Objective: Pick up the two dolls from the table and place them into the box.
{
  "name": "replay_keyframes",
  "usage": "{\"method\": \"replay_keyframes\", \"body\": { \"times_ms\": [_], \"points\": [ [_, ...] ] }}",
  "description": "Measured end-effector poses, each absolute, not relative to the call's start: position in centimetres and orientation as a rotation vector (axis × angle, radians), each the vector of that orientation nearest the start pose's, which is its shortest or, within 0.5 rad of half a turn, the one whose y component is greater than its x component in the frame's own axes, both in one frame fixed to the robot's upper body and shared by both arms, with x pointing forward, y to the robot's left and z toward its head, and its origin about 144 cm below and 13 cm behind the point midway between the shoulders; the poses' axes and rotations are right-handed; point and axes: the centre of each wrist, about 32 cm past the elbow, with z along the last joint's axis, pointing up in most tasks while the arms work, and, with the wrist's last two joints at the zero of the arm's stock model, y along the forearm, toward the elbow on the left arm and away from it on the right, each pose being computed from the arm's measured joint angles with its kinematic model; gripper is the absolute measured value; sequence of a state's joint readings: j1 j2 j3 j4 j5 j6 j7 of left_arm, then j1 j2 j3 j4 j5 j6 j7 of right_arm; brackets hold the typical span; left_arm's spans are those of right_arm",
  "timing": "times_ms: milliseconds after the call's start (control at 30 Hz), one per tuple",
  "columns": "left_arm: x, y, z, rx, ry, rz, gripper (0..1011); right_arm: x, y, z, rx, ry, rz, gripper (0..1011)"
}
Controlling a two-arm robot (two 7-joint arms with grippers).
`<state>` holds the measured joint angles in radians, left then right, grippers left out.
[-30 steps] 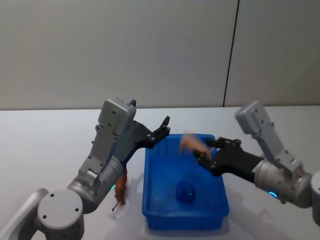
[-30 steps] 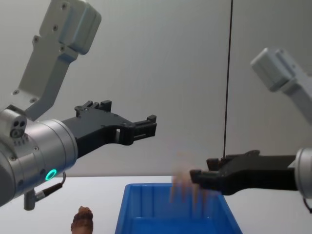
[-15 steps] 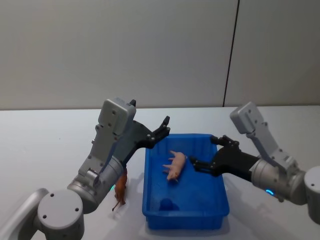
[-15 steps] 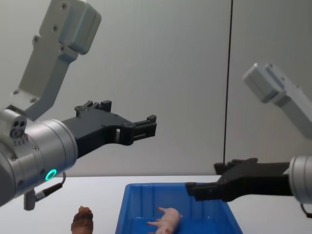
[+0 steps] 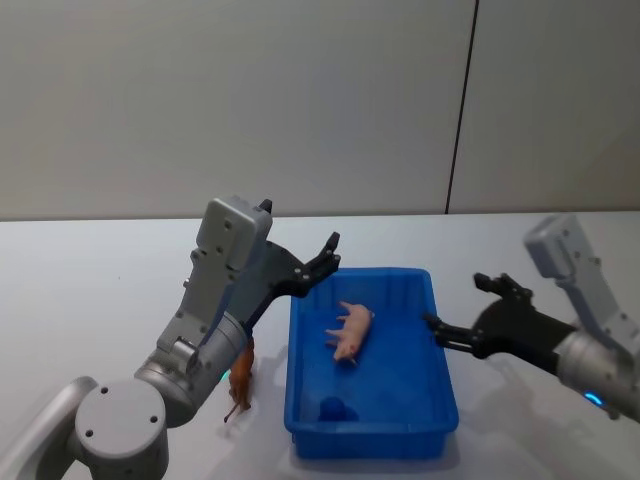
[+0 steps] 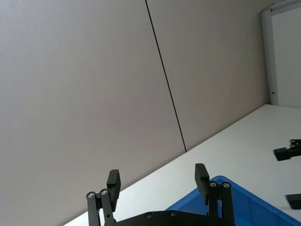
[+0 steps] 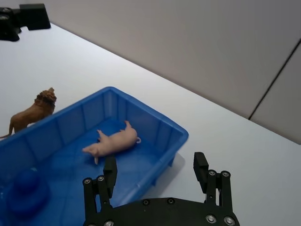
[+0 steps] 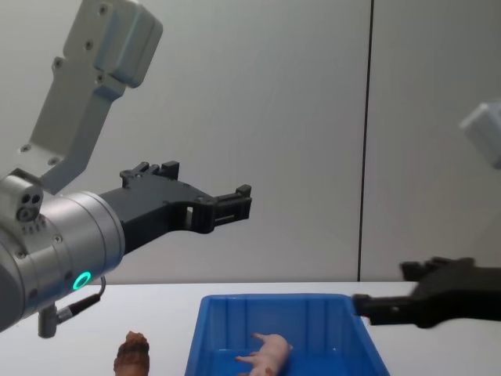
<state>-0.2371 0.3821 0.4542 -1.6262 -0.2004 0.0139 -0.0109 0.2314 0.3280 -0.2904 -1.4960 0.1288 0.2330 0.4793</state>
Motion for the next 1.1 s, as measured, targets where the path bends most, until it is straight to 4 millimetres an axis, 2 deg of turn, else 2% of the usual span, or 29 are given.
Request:
{"method": "replay_keyframes", "body": {
  "times_ms": [233, 600, 833, 1100],
  "points": [
    [49.2, 19.8, 120.4, 0.061, -0.267, 1.124, 1001, 50.0, -26.3, 117.7, -0.306, -0.013, -0.903, 1001],
    [48.9, 20.0, 120.4, 0.074, -0.263, 1.135, 1001, 48.9, -27.9, 117.3, -0.307, -0.012, -0.927, 1001],
    [47.9, 20.5, 120.1, 0.1, -0.227, 1.181, 1001, 48.5, -28.4, 117.2, -0.309, -0.012, -0.933, 1001],
    [45.7, 21.8, 119.1, 0.15, -0.136, 1.256, 1001, 48.3, -28.6, 117.1, -0.309, -0.012, -0.937, 1001]
  ]
}}
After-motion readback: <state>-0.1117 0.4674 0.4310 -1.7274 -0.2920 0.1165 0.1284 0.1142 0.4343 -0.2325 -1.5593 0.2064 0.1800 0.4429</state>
